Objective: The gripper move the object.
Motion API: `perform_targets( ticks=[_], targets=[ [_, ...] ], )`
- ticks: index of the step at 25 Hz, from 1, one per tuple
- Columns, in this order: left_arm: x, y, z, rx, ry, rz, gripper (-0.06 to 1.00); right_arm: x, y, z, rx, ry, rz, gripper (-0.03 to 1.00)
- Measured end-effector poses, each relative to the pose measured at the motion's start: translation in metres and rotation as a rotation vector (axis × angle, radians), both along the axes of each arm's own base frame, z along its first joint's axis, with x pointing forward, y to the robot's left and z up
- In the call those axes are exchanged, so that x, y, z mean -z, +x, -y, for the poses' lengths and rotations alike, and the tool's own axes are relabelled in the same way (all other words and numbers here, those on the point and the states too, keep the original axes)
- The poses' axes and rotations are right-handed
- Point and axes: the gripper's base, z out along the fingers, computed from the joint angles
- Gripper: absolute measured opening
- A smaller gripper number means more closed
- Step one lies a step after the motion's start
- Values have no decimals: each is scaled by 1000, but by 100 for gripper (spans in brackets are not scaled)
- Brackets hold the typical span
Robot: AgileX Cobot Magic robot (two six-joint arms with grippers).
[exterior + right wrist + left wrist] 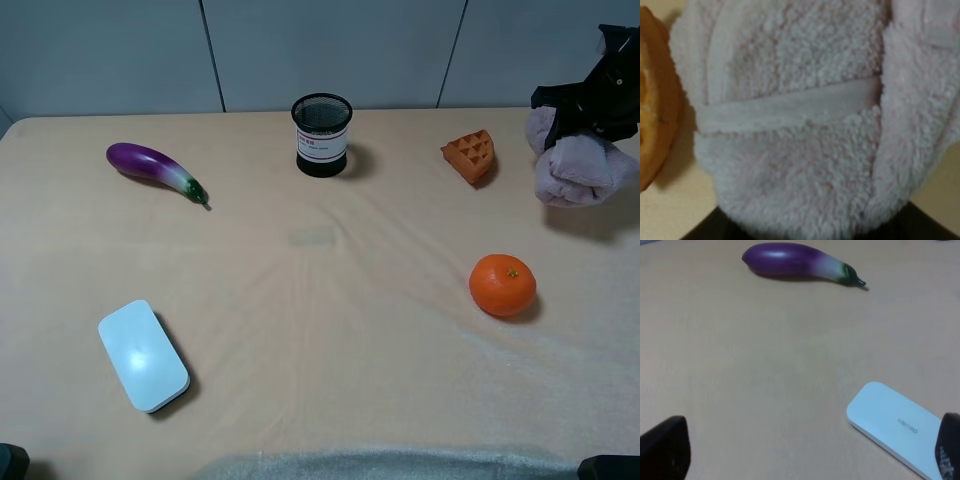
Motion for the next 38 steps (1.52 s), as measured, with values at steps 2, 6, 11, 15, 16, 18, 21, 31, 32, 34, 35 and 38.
perform_targets(
  ticks=[2, 6, 11, 15, 16, 18, 21, 31, 32, 34, 35, 38],
  targets=[
    [0, 0, 0, 0, 0, 0, 98, 6, 1, 0, 0, 1, -14, 34],
    [0, 0, 0, 0, 0, 0, 98, 16, 2, 0, 0, 3, -35, 34],
    [0, 0, 0, 0, 0, 0, 98, 24, 4, 0, 0, 4, -39, 34],
    [0, 0, 0, 0, 0, 0, 98, 33, 5, 0, 0, 5, -56, 34],
    [0, 0, 0, 0, 0, 0, 98, 35, 5, 0, 0, 6, -60, 34],
    [0, 0, 0, 0, 0, 0, 98, 37, 5, 0, 0, 6, -66, 34],
    [0, 0, 0, 0, 0, 0, 98, 39, 5, 0, 0, 7, -70, 34],
    [0, 0, 0, 0, 0, 0, 98, 39, 5, 0, 1, 7, -64, 57],
    [0, 0, 0, 0, 0, 0, 98, 39, 6, 0, 1, 7, -62, 62],
    [0, 0, 0, 0, 0, 0, 98, 39, 6, 1, 0, 5, -56, 67],
    [0, 0, 0, 0, 0, 0, 98, 39, 6, 1, 0, 5, -56, 68],
    [0, 0, 0, 0, 0, 0, 98, 39, 7, 1, 0, 5, -51, 69]
  ],
)
